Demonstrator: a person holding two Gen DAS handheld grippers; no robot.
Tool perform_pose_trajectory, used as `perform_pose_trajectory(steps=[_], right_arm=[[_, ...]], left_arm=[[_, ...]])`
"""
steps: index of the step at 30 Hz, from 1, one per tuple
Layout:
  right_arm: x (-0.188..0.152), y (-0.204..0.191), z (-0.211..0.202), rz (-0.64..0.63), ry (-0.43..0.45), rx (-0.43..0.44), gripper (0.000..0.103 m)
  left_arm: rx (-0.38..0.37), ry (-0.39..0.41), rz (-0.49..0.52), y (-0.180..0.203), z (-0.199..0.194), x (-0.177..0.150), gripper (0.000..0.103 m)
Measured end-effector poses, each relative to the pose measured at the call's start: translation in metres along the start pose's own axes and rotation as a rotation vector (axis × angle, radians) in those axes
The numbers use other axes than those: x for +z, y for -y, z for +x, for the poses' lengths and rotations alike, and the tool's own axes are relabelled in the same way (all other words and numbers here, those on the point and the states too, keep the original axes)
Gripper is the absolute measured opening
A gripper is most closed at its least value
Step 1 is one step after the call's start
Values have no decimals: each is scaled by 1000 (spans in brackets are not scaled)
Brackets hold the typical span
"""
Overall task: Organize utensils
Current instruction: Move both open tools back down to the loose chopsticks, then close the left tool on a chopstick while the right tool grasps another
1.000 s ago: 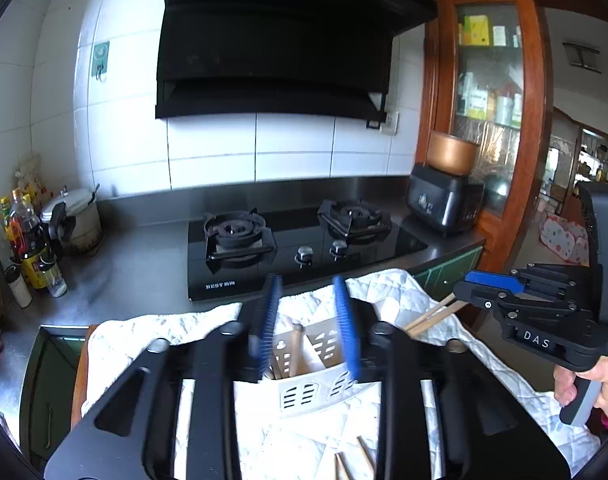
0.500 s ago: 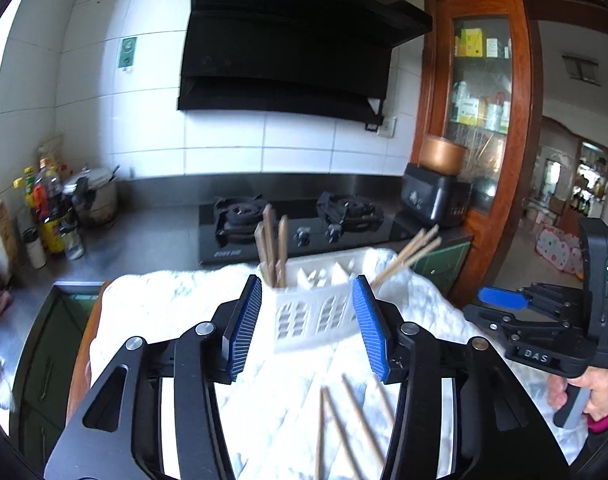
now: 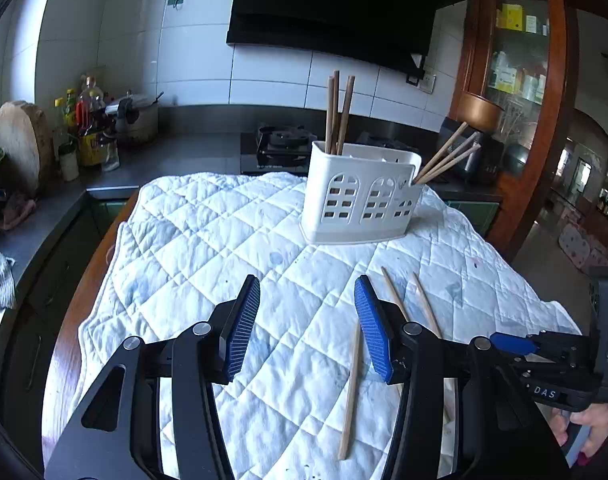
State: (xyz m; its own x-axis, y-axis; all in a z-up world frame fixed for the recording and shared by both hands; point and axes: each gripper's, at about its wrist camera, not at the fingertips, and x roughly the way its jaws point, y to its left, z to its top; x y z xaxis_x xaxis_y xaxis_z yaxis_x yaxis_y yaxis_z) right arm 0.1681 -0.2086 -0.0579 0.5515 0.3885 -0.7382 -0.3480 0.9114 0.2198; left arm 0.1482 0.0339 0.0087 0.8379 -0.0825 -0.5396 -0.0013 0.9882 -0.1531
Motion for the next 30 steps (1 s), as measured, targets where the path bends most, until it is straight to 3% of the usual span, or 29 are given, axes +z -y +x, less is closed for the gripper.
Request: perform_pose_trajectory(steps=[5,19,30], right_arm=[[-11,-11,8,40,-15,6,26],[-25,-15,26,123,-54,-47,20],[-29,-32,28,70,-34,-150,12]], left_arm=[[8,-31,-36,-11,2,-19,50],[6,-115,-54,-20,14,-51,50],[4,-149,-50,-17,18,-66,50]])
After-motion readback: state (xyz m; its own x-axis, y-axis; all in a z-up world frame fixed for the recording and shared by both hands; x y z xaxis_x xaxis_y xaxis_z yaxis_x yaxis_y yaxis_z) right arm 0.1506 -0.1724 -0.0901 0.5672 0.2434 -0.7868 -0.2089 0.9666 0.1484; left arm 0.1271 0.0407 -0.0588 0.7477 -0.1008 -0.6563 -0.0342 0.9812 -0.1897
